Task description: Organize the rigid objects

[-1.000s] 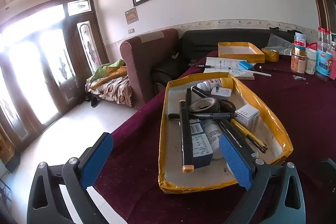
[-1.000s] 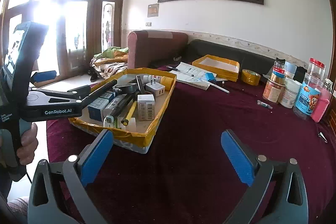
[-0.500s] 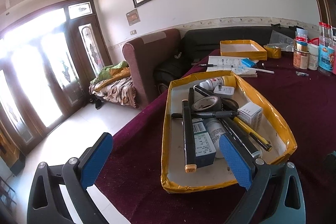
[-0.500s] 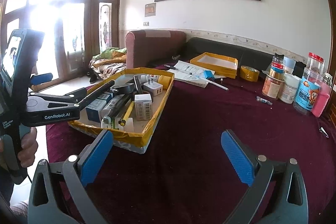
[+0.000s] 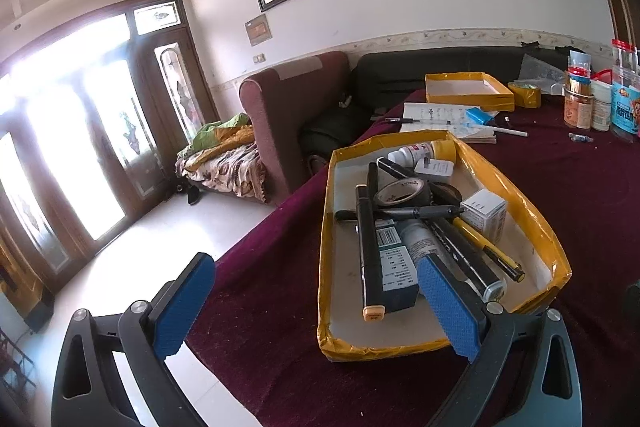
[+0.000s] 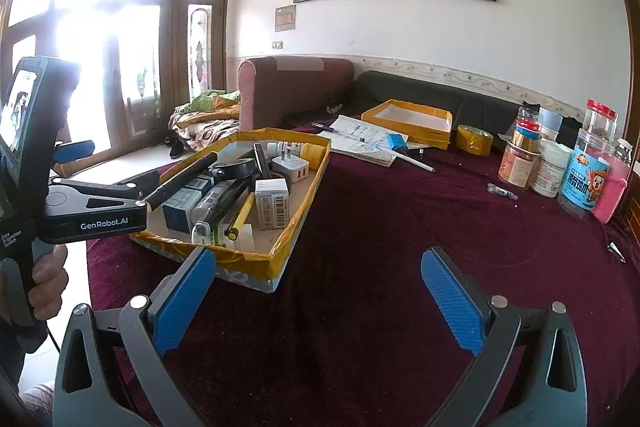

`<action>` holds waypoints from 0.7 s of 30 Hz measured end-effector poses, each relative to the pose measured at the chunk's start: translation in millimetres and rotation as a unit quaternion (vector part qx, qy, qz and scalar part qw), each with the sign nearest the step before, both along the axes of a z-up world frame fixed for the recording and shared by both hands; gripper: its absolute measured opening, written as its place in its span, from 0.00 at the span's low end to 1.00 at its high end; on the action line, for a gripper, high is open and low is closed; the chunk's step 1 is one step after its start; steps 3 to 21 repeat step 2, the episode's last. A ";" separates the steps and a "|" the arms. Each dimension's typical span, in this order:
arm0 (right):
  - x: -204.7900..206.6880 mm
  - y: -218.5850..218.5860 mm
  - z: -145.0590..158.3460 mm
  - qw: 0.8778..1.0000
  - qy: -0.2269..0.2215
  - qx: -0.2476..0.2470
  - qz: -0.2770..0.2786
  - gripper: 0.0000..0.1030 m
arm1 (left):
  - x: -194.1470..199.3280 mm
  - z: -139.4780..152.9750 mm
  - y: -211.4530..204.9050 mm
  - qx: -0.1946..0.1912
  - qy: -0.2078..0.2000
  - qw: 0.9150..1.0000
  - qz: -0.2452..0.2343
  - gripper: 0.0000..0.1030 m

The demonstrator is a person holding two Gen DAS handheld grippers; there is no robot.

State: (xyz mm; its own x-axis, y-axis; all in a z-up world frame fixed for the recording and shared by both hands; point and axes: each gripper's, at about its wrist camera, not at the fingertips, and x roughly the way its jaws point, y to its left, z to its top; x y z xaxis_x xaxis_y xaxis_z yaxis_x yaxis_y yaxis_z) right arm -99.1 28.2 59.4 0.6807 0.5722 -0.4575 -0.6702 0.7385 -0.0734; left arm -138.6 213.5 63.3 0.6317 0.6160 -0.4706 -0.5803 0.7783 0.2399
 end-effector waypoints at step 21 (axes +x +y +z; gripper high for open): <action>-0.7 -0.1 0.2 1.000 0.000 0.000 -0.001 1.00 | -1.0 1.4 0.3 0.001 -0.003 1.000 0.002 0.99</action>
